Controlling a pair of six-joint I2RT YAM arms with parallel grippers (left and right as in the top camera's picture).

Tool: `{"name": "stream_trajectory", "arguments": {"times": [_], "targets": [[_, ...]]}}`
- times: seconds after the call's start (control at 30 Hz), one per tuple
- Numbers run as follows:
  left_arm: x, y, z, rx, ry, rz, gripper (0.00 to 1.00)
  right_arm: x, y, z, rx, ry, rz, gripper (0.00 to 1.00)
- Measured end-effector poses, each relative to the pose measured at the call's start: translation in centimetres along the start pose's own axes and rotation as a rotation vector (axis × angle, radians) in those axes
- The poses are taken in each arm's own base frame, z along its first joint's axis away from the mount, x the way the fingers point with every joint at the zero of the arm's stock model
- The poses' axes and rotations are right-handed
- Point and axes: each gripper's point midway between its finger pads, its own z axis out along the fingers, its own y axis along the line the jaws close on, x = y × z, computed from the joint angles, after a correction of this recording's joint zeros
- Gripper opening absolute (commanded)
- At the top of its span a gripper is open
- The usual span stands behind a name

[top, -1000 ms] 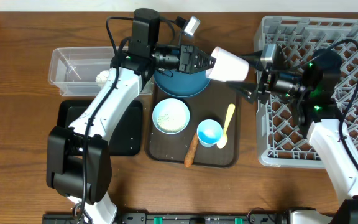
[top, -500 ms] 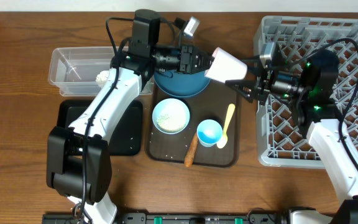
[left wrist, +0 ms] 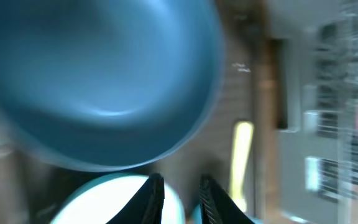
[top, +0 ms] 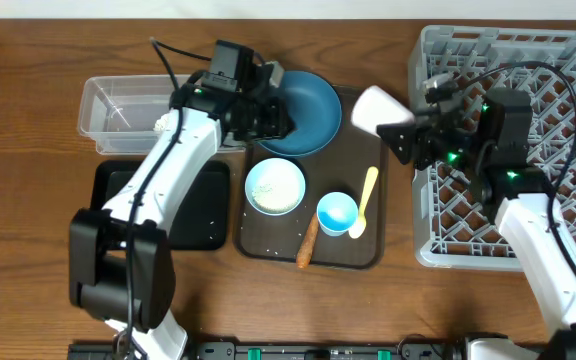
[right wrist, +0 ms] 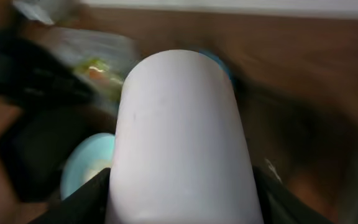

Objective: Sort waste into correct bins and load items into the dishwasher rack

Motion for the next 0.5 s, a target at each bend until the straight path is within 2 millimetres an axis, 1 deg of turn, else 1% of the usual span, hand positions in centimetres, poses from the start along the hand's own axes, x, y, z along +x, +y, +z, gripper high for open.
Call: {"name": "stream_trajectory", "arguments": {"times": [0.03, 0.1, 0.2, 0.3, 0.37, 0.4, 0.43, 0.5], "targets": [[-0.1, 0.5, -0.5, -0.035, -0.010, 0.004, 0.22, 0.2, -0.5, -0.3, 0.043, 0.015, 0.008, 0.07], [0.0, 1.4, -1.7, -0.109, -0.027, 0.015, 0.22, 0.0, -1.7, -1.5, 0.149, 0.045, 0.034, 0.05], [0.0, 2.2, -3.7, -0.197, -0.061, 0.031, 0.22, -1.7, -3.5, -4.0, 0.294, 0.060, 0.064, 0.06], [-0.1, 2.9, -5.0, -0.262, -0.088, 0.036, 0.22, -3.6, -5.8, -7.9, 0.448, 0.062, 0.110, 0.06], [-0.2, 3.2, -5.3, -0.287, -0.096, 0.037, 0.22, -4.2, -7.2, -10.4, 0.535, 0.066, 0.152, 0.05], [-0.3, 3.4, -5.4, -0.298, -0.099, 0.037, 0.22, -4.3, -8.1, -12.2, 0.586, 0.071, 0.187, 0.05], [-0.3, 3.5, -5.4, -0.305, -0.099, 0.038, 0.22, -4.4, -8.7, -13.2, 0.621, 0.072, 0.205, 0.05], [-0.3, 3.7, -5.5, -0.318, -0.103, 0.040, 0.22, -4.3, -10.1, -16.1, 0.703, 0.079, 0.269, 0.05]]}}
